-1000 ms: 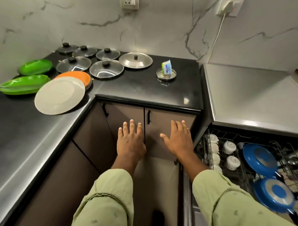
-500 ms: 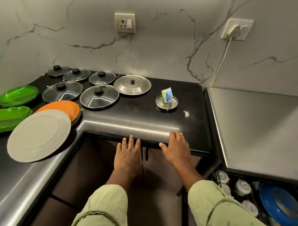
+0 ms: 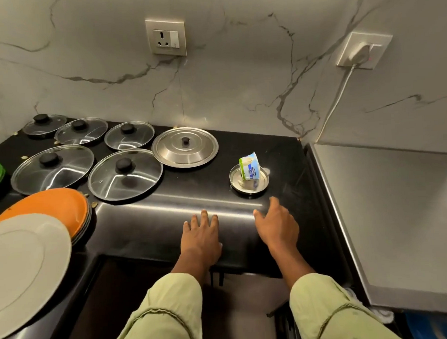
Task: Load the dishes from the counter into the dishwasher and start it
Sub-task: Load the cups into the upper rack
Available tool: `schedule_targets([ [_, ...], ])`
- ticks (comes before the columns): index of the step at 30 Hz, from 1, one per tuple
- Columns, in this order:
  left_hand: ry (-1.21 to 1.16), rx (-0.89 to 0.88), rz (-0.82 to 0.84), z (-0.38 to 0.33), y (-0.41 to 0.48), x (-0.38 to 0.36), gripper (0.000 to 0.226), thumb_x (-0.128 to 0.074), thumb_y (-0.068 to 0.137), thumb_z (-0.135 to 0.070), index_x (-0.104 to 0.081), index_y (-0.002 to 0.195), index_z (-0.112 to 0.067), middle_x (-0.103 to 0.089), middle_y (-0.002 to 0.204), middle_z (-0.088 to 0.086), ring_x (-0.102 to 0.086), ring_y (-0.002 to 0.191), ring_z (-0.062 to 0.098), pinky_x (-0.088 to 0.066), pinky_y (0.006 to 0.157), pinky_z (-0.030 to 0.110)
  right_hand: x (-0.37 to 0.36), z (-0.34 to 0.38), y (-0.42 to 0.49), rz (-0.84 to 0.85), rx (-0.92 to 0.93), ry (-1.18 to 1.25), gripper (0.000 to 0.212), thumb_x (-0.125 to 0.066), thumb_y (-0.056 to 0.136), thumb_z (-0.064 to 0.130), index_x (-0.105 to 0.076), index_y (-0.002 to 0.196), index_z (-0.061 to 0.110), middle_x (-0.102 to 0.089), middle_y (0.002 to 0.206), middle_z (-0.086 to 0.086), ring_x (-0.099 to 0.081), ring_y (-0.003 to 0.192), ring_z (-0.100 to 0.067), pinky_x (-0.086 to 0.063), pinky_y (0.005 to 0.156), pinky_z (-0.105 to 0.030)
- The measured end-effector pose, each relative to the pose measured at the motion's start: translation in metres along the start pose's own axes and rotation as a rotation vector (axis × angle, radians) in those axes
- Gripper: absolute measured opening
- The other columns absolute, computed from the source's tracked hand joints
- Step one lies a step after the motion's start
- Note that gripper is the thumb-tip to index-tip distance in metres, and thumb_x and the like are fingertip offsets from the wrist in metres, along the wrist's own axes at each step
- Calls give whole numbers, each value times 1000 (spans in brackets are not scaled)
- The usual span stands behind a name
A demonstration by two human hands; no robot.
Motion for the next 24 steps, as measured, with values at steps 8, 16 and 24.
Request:
schedule_targets([
  [8,36,-100,140,24,77,13,105,-71,87,-45,0,159,-17,9,165,14,5,151,39,-11,122,52,-5,39,54,-126,-132,86,59,-68,87,47,-47,133,18,-61,121,-5,-62,106,-24,-47,73,-30],
  [16,-12,-159,344,26,118,4,129,-86,72,-42,7,158,-18,19,164,12,10,150,41,-15,120,59,-29,50,91,-93,-336,292,63,-67,87,49,-44,134,16,-61,124,-8,-62,109,-29,-42,71,-29],
  [24,50,-136,405,19,130,0,138,-87,71,-38,19,155,-11,25,161,17,11,147,49,-14,120,56,-53,43,119,-86,-419,405,62,-73,85,44,-45,133,17,-60,124,-8,-62,109,-29,-48,73,-34],
])
Point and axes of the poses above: each hand's wrist, its own y-axis towards the middle knuckle, its own x-axis out of the back of the hand, z = x × y, the point moved 8 cm from there along y, towards the middle knuckle
